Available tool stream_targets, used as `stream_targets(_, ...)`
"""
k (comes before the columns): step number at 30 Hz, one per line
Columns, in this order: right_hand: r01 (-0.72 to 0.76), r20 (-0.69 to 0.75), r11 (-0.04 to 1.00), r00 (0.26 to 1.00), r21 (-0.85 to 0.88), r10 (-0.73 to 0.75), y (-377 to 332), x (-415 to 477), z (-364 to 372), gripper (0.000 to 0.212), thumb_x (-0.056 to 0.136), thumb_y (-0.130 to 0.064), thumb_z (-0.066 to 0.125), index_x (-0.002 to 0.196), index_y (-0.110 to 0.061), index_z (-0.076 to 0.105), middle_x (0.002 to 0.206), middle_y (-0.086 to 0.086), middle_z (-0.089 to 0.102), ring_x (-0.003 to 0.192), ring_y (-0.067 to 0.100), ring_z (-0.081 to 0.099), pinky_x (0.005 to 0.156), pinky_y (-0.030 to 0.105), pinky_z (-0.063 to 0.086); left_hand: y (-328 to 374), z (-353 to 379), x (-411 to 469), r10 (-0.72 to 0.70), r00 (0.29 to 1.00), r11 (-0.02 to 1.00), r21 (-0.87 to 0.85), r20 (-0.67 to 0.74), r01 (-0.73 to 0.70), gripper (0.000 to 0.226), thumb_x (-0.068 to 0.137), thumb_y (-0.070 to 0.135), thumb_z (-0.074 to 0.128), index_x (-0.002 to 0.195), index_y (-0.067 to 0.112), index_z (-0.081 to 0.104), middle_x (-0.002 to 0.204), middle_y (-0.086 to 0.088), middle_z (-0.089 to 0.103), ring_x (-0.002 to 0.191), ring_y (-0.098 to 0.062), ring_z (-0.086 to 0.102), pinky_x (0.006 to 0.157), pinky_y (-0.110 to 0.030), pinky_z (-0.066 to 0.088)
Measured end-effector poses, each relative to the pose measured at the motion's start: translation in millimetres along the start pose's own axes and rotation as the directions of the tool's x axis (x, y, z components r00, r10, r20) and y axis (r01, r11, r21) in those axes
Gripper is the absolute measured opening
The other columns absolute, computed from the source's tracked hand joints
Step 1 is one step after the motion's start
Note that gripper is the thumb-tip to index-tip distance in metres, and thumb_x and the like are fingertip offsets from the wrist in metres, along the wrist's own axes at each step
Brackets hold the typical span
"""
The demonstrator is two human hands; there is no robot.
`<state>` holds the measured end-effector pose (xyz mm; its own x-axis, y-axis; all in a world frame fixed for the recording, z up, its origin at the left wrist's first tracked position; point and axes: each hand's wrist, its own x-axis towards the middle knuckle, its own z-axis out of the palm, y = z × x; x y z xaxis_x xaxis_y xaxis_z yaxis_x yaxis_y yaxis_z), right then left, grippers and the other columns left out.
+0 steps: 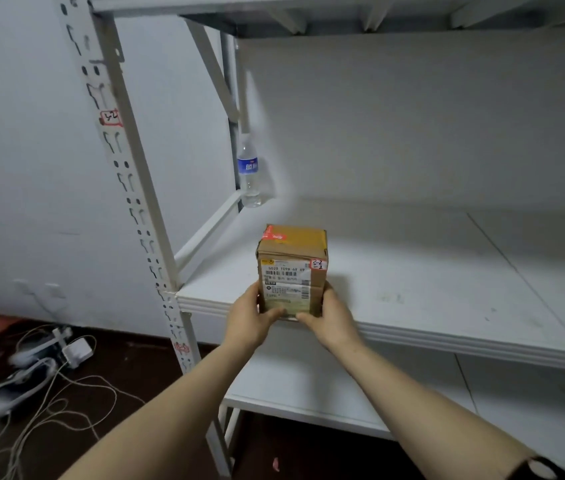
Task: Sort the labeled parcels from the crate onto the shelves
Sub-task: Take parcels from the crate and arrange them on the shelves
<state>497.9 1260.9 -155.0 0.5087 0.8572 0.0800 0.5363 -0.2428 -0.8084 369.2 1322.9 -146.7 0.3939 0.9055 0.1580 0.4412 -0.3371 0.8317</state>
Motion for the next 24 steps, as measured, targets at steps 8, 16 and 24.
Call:
stream_targets(8,-0.085,-0.078,0.984,0.994,-0.160,0.073,-3.5,24.5,13.7,0.051,0.084,-0.021,0.069,0.128,-0.016,0.045,0.124,0.004,0.061,0.111,0.027,0.060,0.087,0.036,0.050,-11.0,-0.7,40.8,-0.015,0.997,0.997,0.082,0.078,0.008,0.034,0.078,0.014,0.074,0.111,0.016,0.063,0.104,-0.001,0.070,0.093,-0.019,0.064,0.085,-0.033,0.051)
stream_targets(16,-0.140,-0.144,0.987,0.981,-0.080,0.127,-5.7,41.5,23.1,0.051,0.083,-0.017,0.069,0.127,-0.013,0.045,0.125,0.007,0.061,0.113,0.028,0.058,0.091,0.039,0.049,-18.2,6.1,65.8,-0.033,0.991,0.998,0.049,0.133,0.027,0.039,0.083,0.013,0.070,0.120,0.013,0.055,0.116,-0.002,0.066,0.106,-0.022,0.061,0.088,-0.030,0.047)
stream_targets(24,-0.247,-0.308,0.969,0.921,0.012,0.239,3.4,-6.8,16.4,0.077,0.087,-0.019,0.067,0.149,-0.008,0.021,0.150,0.011,0.033,0.138,0.025,0.034,0.109,0.031,0.030,-21.1,15.7,32.3,-0.097,0.994,0.995,0.029,0.040,0.096,0.092,0.082,0.004,0.066,0.149,0.003,0.003,0.151,-0.018,0.016,0.139,-0.032,0.021,0.114,-0.040,0.025)
